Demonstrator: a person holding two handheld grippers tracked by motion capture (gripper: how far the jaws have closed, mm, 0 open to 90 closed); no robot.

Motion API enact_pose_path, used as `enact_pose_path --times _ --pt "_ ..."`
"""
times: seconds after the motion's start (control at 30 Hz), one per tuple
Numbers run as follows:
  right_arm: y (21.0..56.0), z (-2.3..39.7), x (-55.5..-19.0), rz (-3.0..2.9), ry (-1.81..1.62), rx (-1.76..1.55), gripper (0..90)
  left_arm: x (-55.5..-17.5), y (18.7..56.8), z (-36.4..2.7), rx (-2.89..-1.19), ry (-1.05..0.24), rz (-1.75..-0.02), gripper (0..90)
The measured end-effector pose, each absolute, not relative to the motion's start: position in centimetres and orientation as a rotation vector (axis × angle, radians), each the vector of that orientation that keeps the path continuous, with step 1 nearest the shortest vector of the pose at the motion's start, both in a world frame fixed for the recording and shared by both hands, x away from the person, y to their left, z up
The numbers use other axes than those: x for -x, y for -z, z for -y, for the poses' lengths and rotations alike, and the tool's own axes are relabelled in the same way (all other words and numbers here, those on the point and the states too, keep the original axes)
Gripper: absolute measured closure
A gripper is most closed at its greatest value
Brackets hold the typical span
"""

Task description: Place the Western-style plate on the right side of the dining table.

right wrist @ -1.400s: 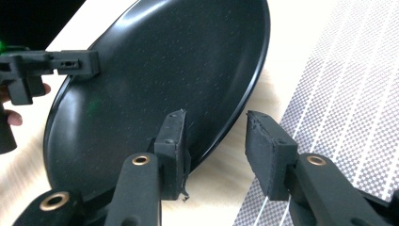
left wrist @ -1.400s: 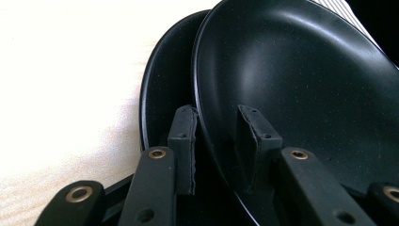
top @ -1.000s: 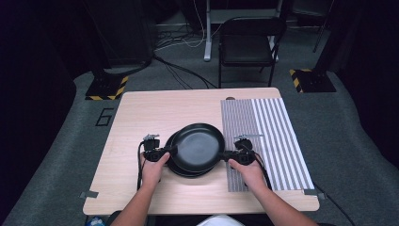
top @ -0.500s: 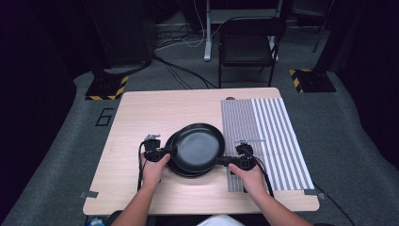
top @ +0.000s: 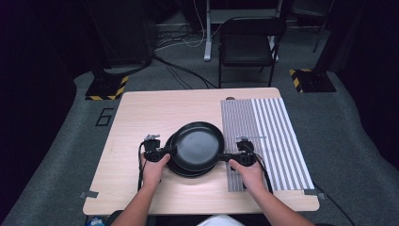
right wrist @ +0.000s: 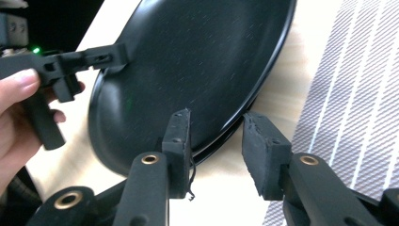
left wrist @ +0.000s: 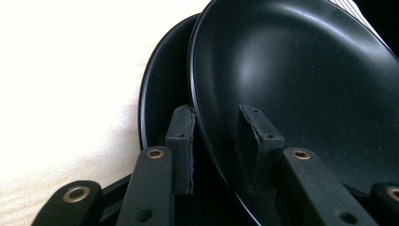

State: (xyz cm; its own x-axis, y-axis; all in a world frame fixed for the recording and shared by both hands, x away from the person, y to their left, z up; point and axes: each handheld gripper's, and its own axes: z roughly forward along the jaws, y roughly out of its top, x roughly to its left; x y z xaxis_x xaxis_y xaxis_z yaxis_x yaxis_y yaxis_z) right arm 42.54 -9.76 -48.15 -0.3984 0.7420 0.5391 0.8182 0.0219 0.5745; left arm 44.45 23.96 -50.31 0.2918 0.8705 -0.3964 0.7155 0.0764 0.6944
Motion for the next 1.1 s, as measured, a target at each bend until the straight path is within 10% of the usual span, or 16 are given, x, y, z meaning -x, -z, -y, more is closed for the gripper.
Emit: enact_pose_path --times 1.1 --pt "48.4 8.5 -47.5 2.261 1.312 1.754 70.6 -44.1 50.1 -23.6 -1.632 -0.207 -1.52 67.6"
